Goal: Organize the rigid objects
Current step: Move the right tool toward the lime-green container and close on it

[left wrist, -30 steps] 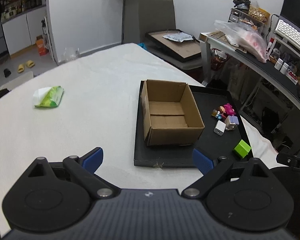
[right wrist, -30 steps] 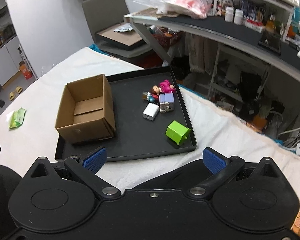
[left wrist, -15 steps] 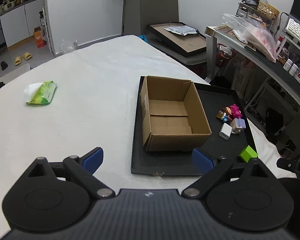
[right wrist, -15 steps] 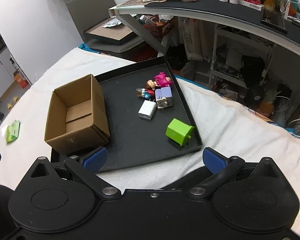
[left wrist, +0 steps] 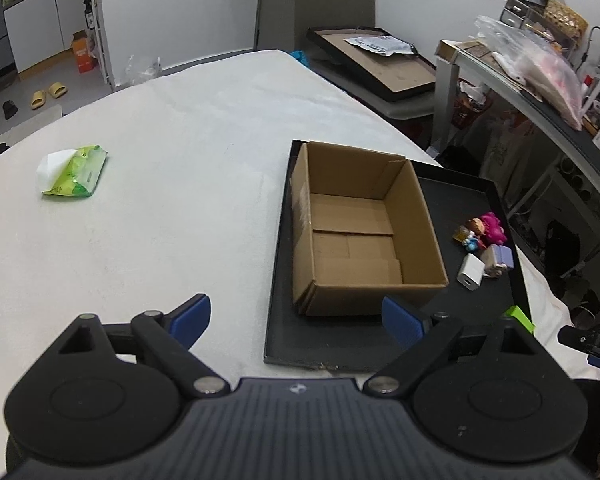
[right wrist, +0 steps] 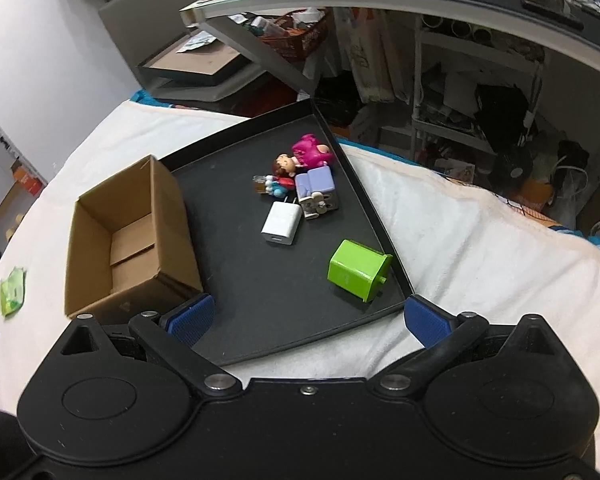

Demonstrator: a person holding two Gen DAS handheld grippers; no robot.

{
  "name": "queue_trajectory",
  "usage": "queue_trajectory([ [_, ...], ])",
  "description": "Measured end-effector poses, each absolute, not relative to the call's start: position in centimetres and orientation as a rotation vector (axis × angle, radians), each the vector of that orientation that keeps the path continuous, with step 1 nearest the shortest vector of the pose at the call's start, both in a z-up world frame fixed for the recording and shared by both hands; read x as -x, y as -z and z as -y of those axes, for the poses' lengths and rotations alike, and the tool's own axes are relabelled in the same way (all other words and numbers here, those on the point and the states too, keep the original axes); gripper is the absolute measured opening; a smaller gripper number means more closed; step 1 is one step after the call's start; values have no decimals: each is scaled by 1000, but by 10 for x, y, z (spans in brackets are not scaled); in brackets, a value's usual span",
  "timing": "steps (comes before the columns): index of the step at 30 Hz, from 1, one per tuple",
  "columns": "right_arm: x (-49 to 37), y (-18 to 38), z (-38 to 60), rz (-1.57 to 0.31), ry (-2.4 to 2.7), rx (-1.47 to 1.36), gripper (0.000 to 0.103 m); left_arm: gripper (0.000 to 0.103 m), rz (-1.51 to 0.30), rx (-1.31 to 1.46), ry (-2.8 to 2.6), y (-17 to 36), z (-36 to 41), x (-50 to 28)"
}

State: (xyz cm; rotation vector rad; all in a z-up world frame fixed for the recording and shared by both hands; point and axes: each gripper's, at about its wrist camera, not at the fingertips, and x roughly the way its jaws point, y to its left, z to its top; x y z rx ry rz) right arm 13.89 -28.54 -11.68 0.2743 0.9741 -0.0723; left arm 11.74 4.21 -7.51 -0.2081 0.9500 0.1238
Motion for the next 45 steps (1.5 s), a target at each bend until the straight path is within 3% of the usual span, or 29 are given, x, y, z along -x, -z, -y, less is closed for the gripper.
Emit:
queue_trajectory([
  [12, -176, 141, 300, -1035, 175, -320, 97, 86, -995, 205, -141, 93, -46, -159],
  [19, -198, 159, 303, -1078, 205, -338, 94, 71, -1054, 211, -153, 112, -49, -183],
  [36, -245, 212, 305, -1225, 265, -336, 89, 55, -1188, 208, -189, 164, -53, -233],
  [41, -257, 226, 306, -1265, 272, -346, 88, 43, -1209, 194, -202, 172, -51, -246],
  [45, -263, 237, 309, -1289, 282, -371, 77, 28, -1231, 195, -198, 177, -48, -254],
])
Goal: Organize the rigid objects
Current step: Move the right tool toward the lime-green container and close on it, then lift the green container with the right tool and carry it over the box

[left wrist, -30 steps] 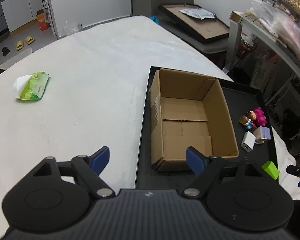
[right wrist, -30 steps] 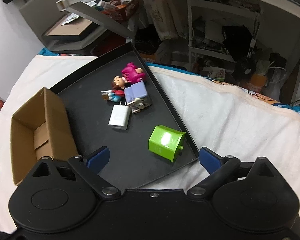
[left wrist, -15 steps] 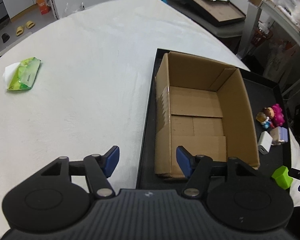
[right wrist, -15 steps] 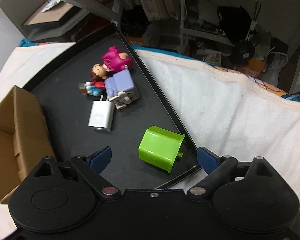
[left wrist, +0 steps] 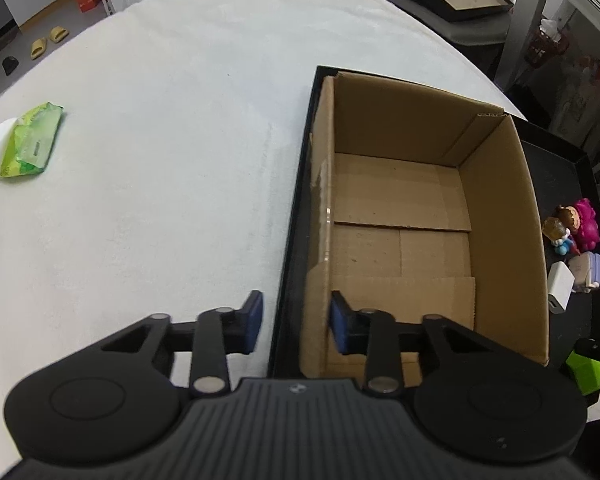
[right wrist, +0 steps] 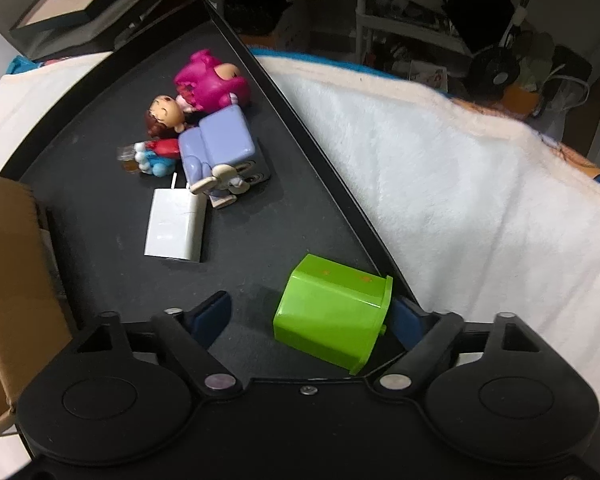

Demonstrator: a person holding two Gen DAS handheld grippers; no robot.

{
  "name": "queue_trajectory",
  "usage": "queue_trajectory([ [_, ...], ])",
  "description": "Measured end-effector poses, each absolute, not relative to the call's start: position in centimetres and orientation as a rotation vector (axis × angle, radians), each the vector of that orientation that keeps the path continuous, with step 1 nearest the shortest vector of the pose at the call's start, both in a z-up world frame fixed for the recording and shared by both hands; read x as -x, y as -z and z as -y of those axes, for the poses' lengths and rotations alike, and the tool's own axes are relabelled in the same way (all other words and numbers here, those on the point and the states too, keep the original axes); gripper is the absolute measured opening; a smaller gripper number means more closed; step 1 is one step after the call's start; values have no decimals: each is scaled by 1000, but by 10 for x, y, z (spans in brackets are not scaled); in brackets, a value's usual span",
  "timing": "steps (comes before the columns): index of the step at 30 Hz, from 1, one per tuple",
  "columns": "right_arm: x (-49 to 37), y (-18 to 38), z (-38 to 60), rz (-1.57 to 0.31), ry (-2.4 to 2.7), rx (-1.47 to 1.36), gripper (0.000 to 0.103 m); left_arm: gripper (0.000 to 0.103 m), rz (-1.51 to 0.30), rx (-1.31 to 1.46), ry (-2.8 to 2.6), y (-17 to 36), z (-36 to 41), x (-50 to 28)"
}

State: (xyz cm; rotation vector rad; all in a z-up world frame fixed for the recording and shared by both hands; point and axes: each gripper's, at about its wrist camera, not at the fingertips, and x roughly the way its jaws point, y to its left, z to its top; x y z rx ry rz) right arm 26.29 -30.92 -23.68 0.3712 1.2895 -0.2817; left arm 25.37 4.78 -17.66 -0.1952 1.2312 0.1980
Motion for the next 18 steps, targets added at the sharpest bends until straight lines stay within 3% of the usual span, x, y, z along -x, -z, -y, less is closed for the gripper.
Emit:
queue_trajectory([
  [3, -264, 244, 316, -1309, 291, -436, 59, 18, -1241, 184, -191, 176, -44, -256],
  [6, -261, 244, 317, -1288, 297, -460, 58, 8, -1245, 160, -181, 174, -41, -257],
  [18, -236, 204, 300, -1187, 226, -447, 58, 9, -1222, 204, -95, 171, -56, -240],
])
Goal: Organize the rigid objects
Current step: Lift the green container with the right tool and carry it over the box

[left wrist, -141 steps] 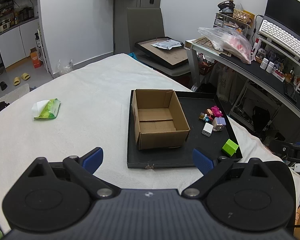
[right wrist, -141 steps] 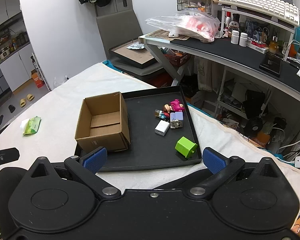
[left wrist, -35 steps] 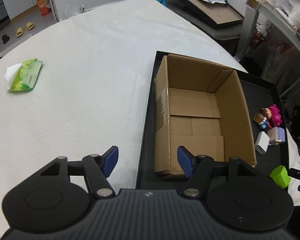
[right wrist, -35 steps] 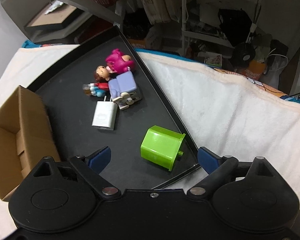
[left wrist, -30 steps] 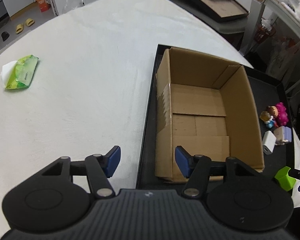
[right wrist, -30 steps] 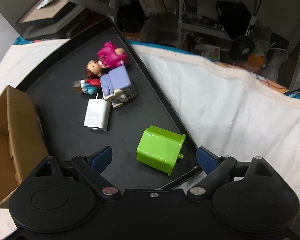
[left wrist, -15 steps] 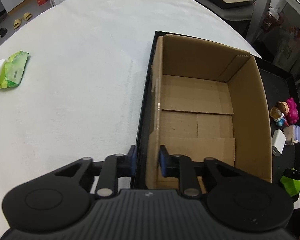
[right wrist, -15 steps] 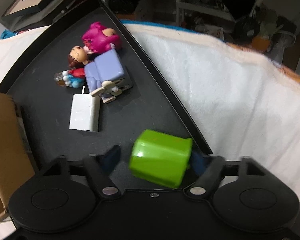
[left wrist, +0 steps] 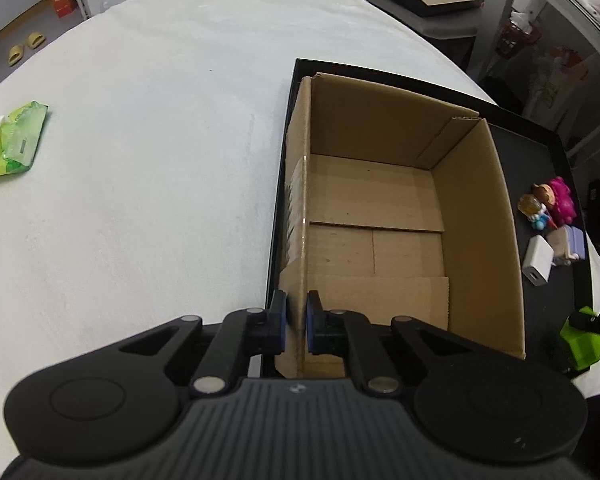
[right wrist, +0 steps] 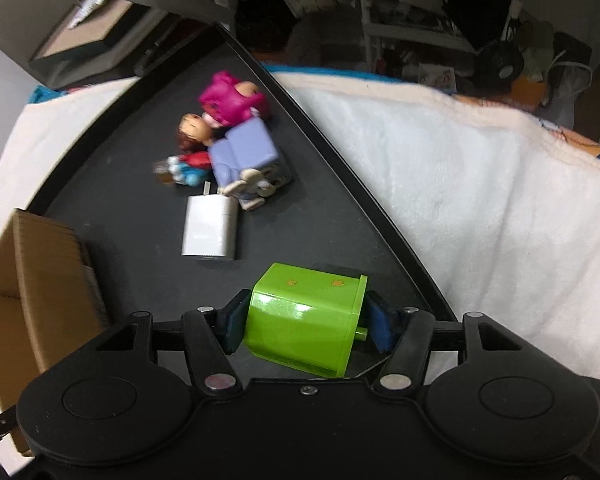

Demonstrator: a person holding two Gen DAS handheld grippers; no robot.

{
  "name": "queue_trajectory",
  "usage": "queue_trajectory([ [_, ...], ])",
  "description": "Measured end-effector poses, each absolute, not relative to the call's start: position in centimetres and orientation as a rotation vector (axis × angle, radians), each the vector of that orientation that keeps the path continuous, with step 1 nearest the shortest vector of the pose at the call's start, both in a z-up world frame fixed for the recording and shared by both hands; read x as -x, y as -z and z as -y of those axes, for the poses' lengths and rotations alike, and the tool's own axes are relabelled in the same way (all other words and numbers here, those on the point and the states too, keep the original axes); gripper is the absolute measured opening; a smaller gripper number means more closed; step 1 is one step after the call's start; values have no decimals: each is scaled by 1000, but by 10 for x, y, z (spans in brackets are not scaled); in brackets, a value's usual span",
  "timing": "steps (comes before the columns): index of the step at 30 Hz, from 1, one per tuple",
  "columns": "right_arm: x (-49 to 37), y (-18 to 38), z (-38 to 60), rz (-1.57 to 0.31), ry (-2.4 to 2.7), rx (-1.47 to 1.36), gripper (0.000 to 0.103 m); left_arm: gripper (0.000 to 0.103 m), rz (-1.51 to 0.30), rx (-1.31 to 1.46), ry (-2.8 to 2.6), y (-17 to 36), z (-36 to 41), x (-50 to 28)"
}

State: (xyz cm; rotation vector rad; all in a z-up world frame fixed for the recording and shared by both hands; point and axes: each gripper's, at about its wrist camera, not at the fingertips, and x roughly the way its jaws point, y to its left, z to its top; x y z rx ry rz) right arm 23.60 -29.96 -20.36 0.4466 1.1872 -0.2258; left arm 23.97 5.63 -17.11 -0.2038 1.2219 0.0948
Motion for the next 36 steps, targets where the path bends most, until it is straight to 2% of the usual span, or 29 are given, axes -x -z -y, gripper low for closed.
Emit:
queue_trajectory([
  [19, -229, 132, 226, -1025, 57, -264, 58, 10, -1206, 226, 3, 172, -67, -221],
  [36, -246, 102, 169, -969, -62, -154, 58, 11, -1179, 277, 50, 176, -79, -220],
])
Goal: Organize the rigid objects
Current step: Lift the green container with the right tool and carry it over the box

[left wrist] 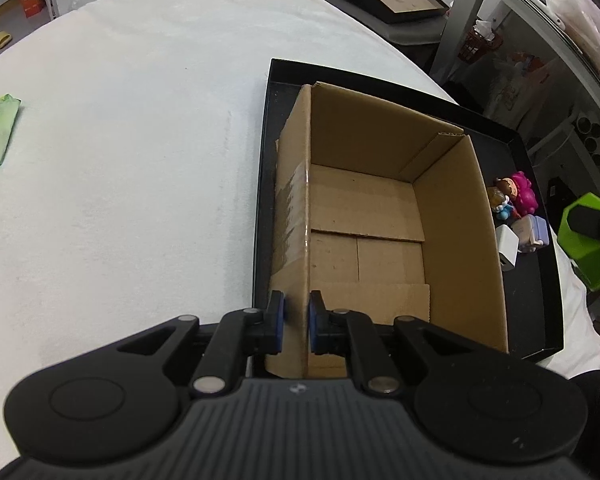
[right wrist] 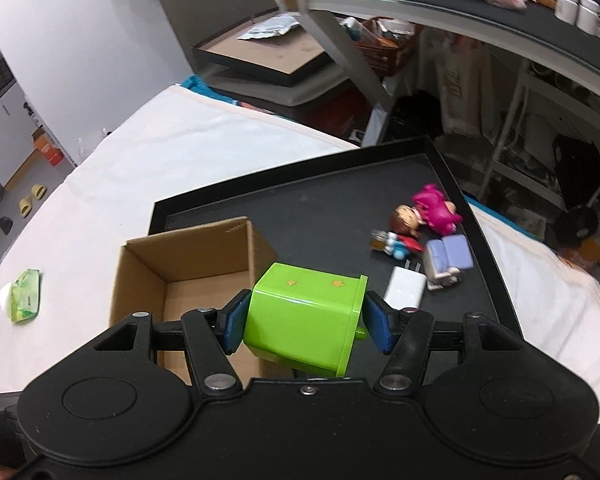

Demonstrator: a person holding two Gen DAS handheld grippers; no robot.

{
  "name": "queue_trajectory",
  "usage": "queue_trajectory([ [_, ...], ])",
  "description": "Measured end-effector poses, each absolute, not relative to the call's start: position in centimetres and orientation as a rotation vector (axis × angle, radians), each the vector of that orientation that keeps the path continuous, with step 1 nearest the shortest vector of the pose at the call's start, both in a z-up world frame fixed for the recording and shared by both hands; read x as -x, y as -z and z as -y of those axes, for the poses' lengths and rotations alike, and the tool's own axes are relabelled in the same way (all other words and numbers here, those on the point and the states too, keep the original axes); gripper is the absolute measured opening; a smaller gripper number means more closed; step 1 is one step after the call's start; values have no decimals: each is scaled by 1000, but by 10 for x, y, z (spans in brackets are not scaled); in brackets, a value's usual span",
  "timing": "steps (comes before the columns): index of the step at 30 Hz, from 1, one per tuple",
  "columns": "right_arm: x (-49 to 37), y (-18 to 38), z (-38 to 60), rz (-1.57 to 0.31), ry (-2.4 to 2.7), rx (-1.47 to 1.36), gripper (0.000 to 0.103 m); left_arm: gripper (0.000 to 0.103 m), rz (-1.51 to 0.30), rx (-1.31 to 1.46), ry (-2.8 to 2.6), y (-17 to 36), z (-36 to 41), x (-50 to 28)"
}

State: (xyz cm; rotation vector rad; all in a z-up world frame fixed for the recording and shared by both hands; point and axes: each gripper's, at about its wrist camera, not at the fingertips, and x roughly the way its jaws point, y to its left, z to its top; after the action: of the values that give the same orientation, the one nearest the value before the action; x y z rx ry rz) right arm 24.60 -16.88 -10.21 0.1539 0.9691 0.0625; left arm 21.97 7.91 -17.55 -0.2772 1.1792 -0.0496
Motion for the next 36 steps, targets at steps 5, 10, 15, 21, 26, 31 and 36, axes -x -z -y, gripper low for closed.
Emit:
queue_trajectory([
  [5, -255, 97, 150, -966, -108, -134, 58, 11, -1189, 282, 61, 178, -81, -221],
  [10, -266, 96, 125, -972, -157, -114, 58, 11, -1193, 292, 70, 180, -83, -223],
  [15, -276, 100, 100, -991, -194, -94, 58, 11, -1193, 299, 83, 182, -86, -223],
  [21, -282, 104, 72, -1012, -239, -58, 58, 11, -1202, 320, 100, 185, -89, -225],
  [26, -290, 108, 57, -1028, -257, -36, 59, 11, -1208, 327, 100, 187, -91, -227],
  [31, -299, 110, 46, -1041, -271, -23, 59, 11, -1214, 341, 108, 190, -93, -229],
  [36, -308, 114, 36, -1053, -278, -11, 59, 11, -1212, 347, 114, 190, -95, -230],
])
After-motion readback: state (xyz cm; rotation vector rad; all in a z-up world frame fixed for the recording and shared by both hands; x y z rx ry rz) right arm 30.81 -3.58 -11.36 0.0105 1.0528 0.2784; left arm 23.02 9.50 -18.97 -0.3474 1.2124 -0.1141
